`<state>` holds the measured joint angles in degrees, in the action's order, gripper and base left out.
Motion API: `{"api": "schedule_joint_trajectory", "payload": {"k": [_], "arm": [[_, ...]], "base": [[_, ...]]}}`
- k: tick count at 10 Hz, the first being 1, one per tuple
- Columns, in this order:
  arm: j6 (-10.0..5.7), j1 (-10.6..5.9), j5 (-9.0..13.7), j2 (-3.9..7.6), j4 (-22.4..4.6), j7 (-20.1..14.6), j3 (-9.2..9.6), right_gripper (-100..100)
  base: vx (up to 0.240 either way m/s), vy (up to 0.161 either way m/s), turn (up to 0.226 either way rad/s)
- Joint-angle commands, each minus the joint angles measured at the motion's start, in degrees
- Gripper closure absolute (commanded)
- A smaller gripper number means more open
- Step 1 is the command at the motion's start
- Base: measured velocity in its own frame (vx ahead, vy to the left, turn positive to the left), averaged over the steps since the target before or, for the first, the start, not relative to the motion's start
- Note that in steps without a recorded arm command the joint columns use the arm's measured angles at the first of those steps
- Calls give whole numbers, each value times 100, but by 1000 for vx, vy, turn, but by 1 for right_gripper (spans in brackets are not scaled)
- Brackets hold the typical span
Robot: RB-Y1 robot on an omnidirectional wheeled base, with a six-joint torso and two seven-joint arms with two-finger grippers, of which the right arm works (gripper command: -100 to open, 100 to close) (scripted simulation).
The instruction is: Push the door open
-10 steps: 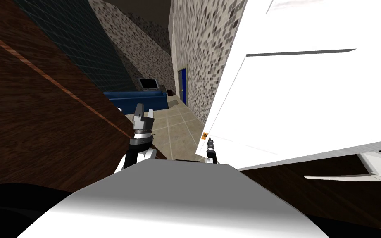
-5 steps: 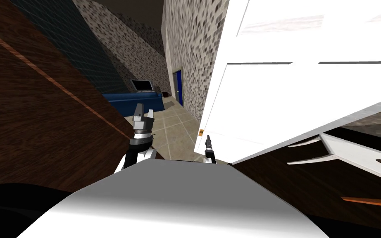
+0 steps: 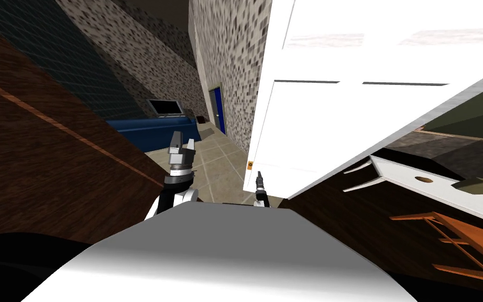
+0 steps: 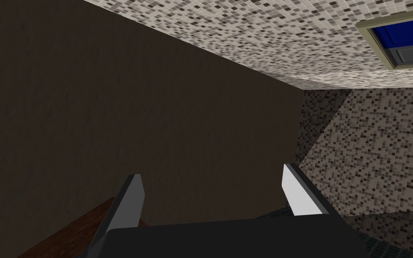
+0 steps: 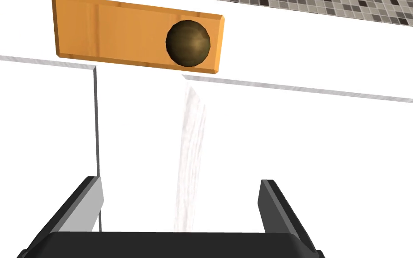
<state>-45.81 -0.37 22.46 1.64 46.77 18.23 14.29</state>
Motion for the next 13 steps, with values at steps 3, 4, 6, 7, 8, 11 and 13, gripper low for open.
{"api": "schedule_joint_trajectory", "payload": {"k": [3, 4, 6, 7, 8, 11, 13], "arm": [[-144, -136, 324, -87, -231, 167, 452, -100], [-159, -147, 434, -129, -240, 234, 602, -100], [-187, -166, 628, -221, -257, 352, 870, -100], [-187, -166, 628, -221, -257, 352, 870, -100], [-208, -180, 778, -311, -270, 443, 1076, -100], [-250, -239, 782, -172, -375, 411, 1070, -100], [-234, -281, 773, -45, -401, 393, 1022, -100]], "base": [[-35, 11, -121], [-46, 15, -181], [-52, 29, -163], [-32, 31, -40], [-35, 42, -143], [15, 20, -51], [235, -44, 23]]}}
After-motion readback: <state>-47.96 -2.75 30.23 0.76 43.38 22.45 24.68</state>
